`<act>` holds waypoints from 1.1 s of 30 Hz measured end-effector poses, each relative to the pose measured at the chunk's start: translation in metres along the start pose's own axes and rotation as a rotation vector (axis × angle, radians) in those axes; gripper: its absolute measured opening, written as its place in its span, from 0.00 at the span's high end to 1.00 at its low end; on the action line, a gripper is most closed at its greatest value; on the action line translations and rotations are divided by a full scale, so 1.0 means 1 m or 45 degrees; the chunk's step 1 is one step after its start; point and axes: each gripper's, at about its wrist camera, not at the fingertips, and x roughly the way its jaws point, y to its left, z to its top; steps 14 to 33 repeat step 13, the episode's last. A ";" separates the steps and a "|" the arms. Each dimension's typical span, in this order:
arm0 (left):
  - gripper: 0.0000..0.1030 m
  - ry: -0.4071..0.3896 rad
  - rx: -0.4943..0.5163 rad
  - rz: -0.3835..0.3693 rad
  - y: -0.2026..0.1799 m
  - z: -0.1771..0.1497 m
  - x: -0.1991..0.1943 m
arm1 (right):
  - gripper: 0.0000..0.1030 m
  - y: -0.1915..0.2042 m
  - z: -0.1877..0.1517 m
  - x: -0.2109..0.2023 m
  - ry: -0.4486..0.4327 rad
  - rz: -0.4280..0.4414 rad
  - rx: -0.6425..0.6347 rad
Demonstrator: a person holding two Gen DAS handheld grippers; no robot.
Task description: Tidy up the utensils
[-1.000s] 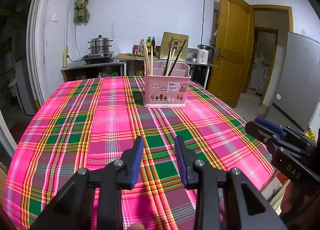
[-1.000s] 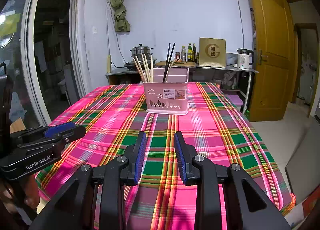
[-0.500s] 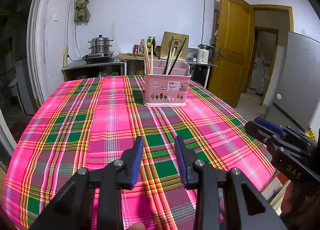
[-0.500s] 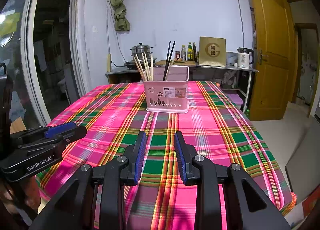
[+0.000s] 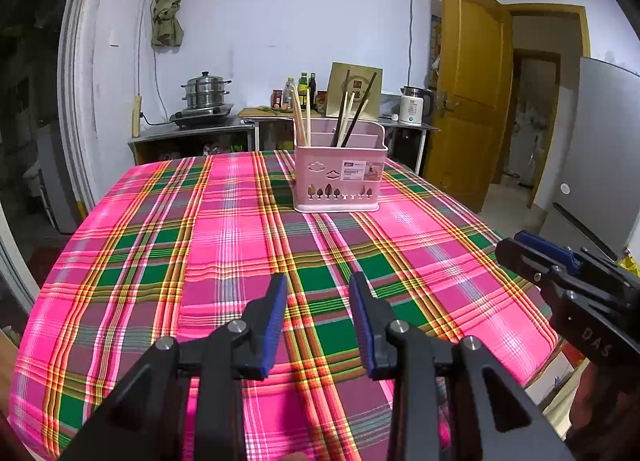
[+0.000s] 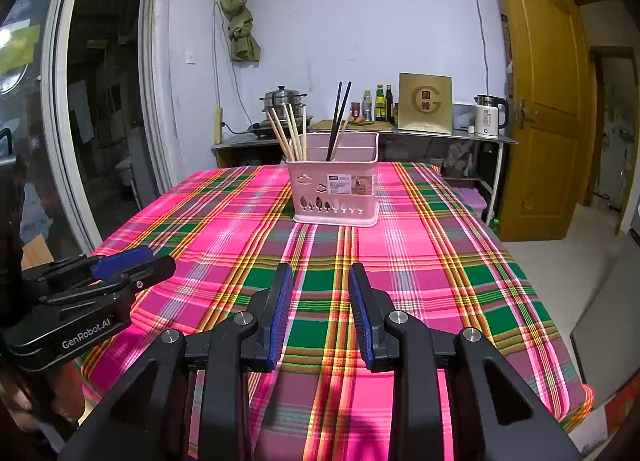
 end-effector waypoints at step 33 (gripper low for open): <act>0.67 0.020 -0.016 -0.031 -0.002 -0.003 0.003 | 0.71 0.000 -0.001 0.001 0.005 0.000 0.000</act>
